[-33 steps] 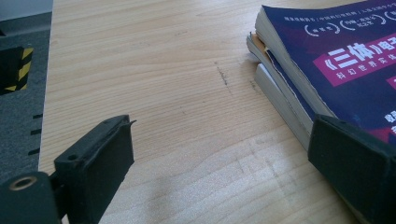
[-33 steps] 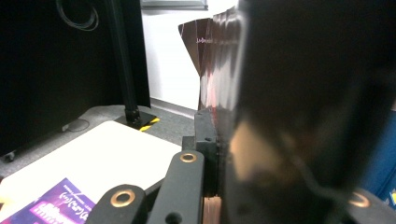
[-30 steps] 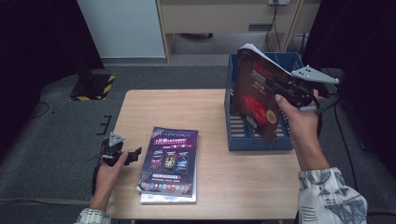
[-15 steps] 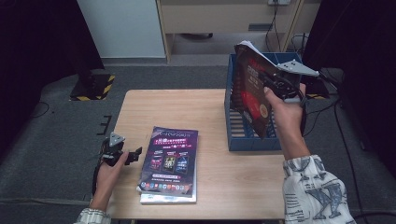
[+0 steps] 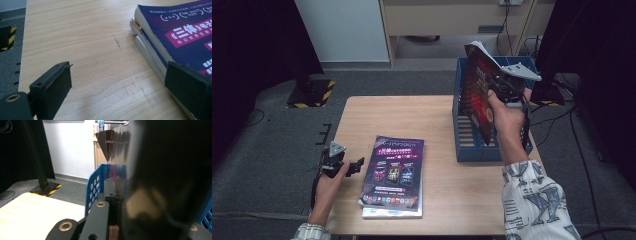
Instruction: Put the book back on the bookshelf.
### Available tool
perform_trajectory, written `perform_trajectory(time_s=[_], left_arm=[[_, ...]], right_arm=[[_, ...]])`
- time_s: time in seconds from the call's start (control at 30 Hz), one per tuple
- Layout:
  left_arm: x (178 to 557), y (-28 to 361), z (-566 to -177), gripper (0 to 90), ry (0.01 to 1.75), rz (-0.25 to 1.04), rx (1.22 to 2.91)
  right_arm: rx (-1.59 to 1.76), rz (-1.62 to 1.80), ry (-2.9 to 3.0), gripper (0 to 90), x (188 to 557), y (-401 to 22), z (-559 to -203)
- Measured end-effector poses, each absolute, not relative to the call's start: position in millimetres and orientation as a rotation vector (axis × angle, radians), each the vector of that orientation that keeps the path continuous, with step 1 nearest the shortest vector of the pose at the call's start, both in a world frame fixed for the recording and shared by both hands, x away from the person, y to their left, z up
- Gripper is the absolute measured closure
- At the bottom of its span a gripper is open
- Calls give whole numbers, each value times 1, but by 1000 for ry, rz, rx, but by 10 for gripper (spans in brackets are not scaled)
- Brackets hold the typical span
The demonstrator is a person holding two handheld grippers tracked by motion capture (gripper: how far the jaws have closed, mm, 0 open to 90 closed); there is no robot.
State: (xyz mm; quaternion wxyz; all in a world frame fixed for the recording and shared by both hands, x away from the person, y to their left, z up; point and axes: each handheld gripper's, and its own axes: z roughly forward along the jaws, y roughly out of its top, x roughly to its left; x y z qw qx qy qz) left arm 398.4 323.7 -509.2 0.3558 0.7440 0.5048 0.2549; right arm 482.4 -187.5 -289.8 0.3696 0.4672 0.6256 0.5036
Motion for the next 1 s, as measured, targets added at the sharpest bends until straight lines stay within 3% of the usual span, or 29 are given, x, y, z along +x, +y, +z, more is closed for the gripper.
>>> perform_trajectory(time_s=[1.0], left_arm=[[399, 322, -510, 68, 1298, 657, 1924]], right_arm=[[1223, 1333, 1522, 869, 491, -177, -336]])
